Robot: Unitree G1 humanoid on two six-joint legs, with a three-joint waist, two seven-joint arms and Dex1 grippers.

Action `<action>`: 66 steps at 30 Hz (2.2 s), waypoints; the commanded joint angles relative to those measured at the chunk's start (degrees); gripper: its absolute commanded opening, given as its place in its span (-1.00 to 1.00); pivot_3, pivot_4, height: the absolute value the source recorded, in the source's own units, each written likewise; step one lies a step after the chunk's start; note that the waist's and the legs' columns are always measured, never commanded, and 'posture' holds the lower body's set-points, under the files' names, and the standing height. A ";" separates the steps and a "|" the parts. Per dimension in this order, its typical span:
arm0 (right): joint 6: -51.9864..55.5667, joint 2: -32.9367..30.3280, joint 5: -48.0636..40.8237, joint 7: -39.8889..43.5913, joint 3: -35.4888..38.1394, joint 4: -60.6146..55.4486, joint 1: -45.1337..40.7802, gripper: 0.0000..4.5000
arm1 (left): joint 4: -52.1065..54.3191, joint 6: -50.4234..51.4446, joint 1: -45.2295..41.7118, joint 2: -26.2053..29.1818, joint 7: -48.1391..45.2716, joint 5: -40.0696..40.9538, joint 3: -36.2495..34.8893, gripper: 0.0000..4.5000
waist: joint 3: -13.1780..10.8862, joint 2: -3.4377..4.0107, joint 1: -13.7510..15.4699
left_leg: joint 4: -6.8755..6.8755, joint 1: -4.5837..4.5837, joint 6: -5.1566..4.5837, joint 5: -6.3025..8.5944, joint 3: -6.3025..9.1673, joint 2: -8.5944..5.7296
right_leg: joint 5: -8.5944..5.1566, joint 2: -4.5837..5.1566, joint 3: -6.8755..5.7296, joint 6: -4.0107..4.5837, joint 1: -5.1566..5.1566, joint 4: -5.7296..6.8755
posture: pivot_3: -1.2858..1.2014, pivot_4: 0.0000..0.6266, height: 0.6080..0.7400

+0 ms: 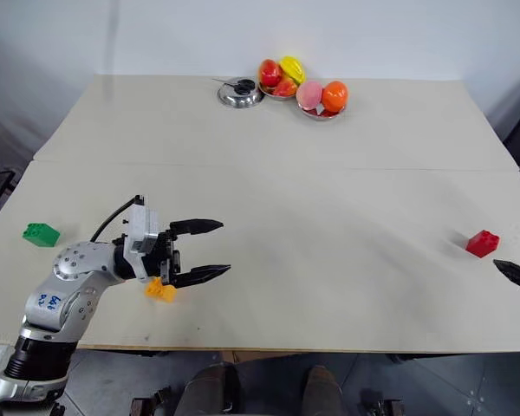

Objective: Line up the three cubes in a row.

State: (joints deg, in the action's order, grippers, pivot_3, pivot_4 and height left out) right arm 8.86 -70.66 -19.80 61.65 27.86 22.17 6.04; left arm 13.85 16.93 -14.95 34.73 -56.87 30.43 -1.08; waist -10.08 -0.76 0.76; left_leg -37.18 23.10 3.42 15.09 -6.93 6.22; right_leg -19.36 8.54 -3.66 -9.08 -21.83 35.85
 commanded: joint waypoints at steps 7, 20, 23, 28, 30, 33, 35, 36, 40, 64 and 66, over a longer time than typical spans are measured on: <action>-14.89 -1.15 17.04 6.67 -20.86 28.73 -31.74 1.00 | 4.47 -0.35 2.75 0.34 0.91 0.37 -1.43 0.99 | -0.03 0.14 -1.01 | 0.04 -0.04 0.07 -0.04 -0.01 0.01 | 0.00 -0.01 0.02 0.00 -0.03 0.02 | 0.03 -0.52 1.00; -21.16 5.62 29.47 2.61 -31.62 48.31 -53.19 1.00 | 5.52 -0.18 4.68 1.84 0.86 0.51 -2.70 0.99 | -0.04 0.22 -0.97 | 0.02 0.00 0.10 -0.04 -0.08 0.01 | -0.01 -0.01 0.08 0.01 -0.12 0.04 | 0.03 -0.52 1.00; -20.98 6.49 31.09 1.88 -32.65 49.79 -54.65 1.00 | 5.55 -0.23 4.41 2.15 0.89 0.41 -2.55 0.99 | -0.04 0.22 -1.04 | 0.02 0.01 0.11 -0.03 -0.09 0.01 | -0.01 -0.01 0.08 0.01 -0.12 0.03 | 0.03 -0.52 1.00; -20.82 6.53 33.29 1.10 -33.79 51.22 -56.44 0.46 | 6.02 -0.38 4.67 2.68 1.36 0.51 -3.51 1.00 | -0.04 0.24 -1.22 | 0.01 0.01 0.11 -0.03 -0.10 0.02 | -0.01 -0.01 0.08 0.01 -0.13 0.06 | 0.03 -0.52 1.00; -20.97 6.58 33.39 1.25 -33.63 51.50 -56.90 0.16 | 5.95 -0.46 4.82 2.66 1.51 0.49 -3.69 1.00 | -0.04 0.24 -1.22 | 0.02 0.01 0.11 -0.03 -0.10 0.02 | -0.01 -0.01 0.08 0.01 -0.13 0.05 | 0.03 -0.52 1.00; -22.44 6.91 33.10 1.41 -33.02 51.62 -57.71 -0.25 | 6.04 -0.65 5.12 2.42 1.69 0.26 -3.81 1.00 | -0.05 0.13 -1.57 | -0.01 -0.02 0.11 -0.03 -0.08 0.02 | -0.01 -0.01 0.08 0.01 -0.07 0.04 | 0.03 -0.52 1.00; -23.09 7.60 31.25 6.01 -31.93 51.20 -58.17 -0.34 | 6.05 -0.94 5.61 2.31 1.86 0.15 -4.02 1.00 | -0.04 0.15 -2.01 | -0.06 -0.01 0.11 -0.03 -0.11 0.02 | 0.01 0.00 0.09 -0.01 -0.05 0.03 | 0.03 -0.52 1.00; -24.05 7.91 30.22 9.49 -31.52 50.62 -58.12 -0.34 | 5.91 -1.22 5.94 2.42 1.69 0.10 -4.17 1.00 | -0.04 0.16 -2.24 | -0.04 -0.02 0.11 -0.03 -0.10 0.02 | 0.01 0.00 0.09 -0.01 -0.05 0.04 | 0.03 -0.52 1.00; -22.43 11.16 24.80 29.54 -32.84 41.35 -58.78 -0.34 | 3.88 -2.64 7.21 3.27 -0.04 0.23 -5.32 1.00 | -0.07 0.24 -2.94 | 0.08 -0.04 0.12 -0.04 -0.12 0.02 | 0.00 -0.02 0.10 0.00 -0.11 0.07 | 0.03 -0.52 1.00; -7.33 28.60 32.48 26.86 -52.62 22.93 -70.59 -0.34 | -1.11 -5.04 6.84 2.66 -1.93 -2.09 -4.06 1.00 | -0.09 0.30 -1.25 | 0.01 0.34 0.14 -0.05 -0.21 0.04 | -0.03 -0.01 0.13 0.06 -0.67 0.42 | 0.03 -0.52 1.00; -8.11 28.98 33.64 25.72 -52.79 24.26 -71.15 -0.34 | -1.30 -5.15 6.78 2.56 -1.83 -2.24 -4.03 1.00 | -0.09 0.30 -1.27 | -0.01 0.33 0.14 -0.05 -0.21 0.04 | -0.03 -0.01 0.13 0.06 -0.67 0.58 | 0.03 -0.52 1.00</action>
State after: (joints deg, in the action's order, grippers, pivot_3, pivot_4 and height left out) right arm 1.47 -41.52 12.28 87.68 -24.60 45.47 -64.17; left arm 11.49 12.97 -8.39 37.14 -58.82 28.38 -4.20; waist -10.17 -0.45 -0.51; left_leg -37.20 23.44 3.55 15.05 -7.13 6.26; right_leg -19.39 8.53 -3.53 -9.02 -22.50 36.44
